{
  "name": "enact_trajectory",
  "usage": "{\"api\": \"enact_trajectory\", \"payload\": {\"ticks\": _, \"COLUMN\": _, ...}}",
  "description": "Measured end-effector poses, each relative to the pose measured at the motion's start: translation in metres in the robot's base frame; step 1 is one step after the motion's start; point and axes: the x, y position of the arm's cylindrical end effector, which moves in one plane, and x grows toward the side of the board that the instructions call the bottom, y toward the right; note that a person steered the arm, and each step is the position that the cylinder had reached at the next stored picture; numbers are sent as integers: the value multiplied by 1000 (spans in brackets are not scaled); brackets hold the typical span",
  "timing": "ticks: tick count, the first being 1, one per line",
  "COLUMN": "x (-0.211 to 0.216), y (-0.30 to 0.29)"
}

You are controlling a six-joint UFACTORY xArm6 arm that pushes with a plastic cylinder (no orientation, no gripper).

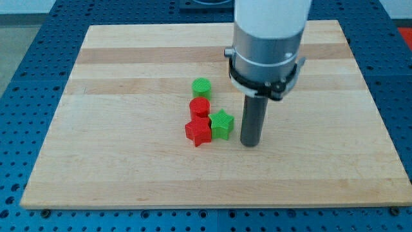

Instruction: Push the green blocks and red blocks to the center of the board

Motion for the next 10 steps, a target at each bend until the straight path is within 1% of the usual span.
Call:
{"api": "enact_trajectory", "payload": {"ticks": 1, "x": 3, "y": -31}}
{"api": "enact_trajectory", "payload": {"ticks": 3, "x": -45, "y": -61}}
{"api": "enact_trajectory", "payload": {"ticks": 4, "x": -61, "y": -74}}
{"api": "enact_trajectory", "payload": {"ticks": 5, "x": -62, "y": -78}}
{"api": "enact_trajectory", "payload": {"ticks": 7, "x": -4, "y": -62}}
{"api": "enact_trajectory", "payload": {"ticks": 8, "x": 23, "y": -69}}
{"api": "enact_trajectory", "payload": {"ticks": 9, "x": 24, "y": -108}}
{"api": "enact_trajectory", "payload": {"ticks": 10, "x": 10, "y": -128}}
